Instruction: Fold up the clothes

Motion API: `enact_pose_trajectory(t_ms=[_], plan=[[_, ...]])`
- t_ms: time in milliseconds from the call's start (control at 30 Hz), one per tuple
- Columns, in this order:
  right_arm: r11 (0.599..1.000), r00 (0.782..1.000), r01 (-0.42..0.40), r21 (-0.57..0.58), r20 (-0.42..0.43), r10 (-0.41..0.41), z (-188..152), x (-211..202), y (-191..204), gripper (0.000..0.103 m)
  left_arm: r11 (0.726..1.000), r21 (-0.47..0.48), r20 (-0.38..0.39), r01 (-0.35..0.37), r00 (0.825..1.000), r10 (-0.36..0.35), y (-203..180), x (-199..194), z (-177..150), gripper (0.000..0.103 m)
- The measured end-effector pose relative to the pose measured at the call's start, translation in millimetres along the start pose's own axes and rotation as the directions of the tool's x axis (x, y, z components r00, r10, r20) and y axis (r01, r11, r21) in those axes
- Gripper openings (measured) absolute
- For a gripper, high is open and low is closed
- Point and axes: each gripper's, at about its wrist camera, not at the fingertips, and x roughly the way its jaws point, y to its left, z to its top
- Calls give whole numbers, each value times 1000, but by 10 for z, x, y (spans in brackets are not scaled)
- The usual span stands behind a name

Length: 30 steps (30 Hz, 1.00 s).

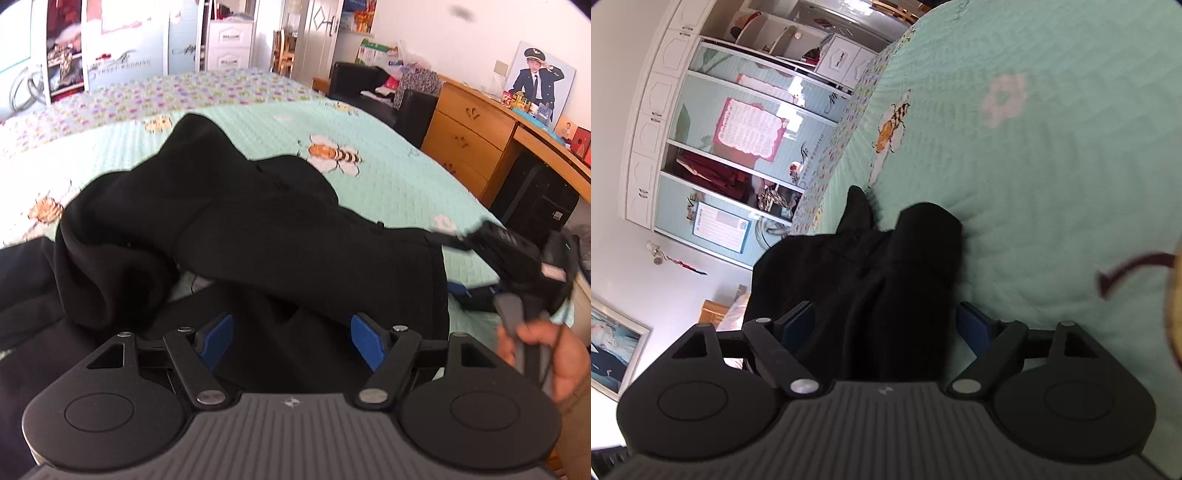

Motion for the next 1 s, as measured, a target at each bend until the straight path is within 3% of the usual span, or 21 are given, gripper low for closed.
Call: enact_pose_trajectory(t_ms=[67,133,167,200,333,433,533,633,733,833,900,1000], plan=[[1000,1000,-11,-6,2,11,50,120,16,84,1000,-10,-13,-3,1000,3,16,17,-8,73],[999,1000,2,-38,-10,-3,85,200,46,66,1000,-20,-22,-7,1000,7,41,12,-22,74],[998,1000,11,-57,-15,-11,93,221,59,42,1000,-28,-26,-13,1000,12,54,21,-27,74],[997,1000,14,-73,-15,-15,89,219,65,28,999,-39,-28,-19,999,18,72,28,-28,74],[966,998,56,-253,54,-43,-28,-68,235,19,995,-90,-42,-43,998,39,139,58,-47,74],[882,987,144,-449,133,-93,-196,-335,478,17,992,-114,-57,-48,998,42,164,92,-45,74],[814,966,232,-532,224,-129,-334,-563,636,17,994,-99,-81,-54,996,46,157,112,-74,74],[829,951,263,-494,276,-137,-302,-712,600,17,998,-38,-106,-48,993,44,142,114,-131,73],[890,957,237,-390,251,-145,-101,-692,423,17,996,66,-120,-64,990,71,104,112,-222,74],[948,965,192,-254,224,-135,67,-620,195,17,952,280,-111,-122,981,159,-4,144,-421,74],[964,968,176,-199,216,-132,105,-584,100,17,887,422,-85,-187,966,244,-73,187,-597,74],[967,967,180,-182,212,-140,78,-561,30,18,815,518,-30,-259,947,319,-51,249,-796,74]])
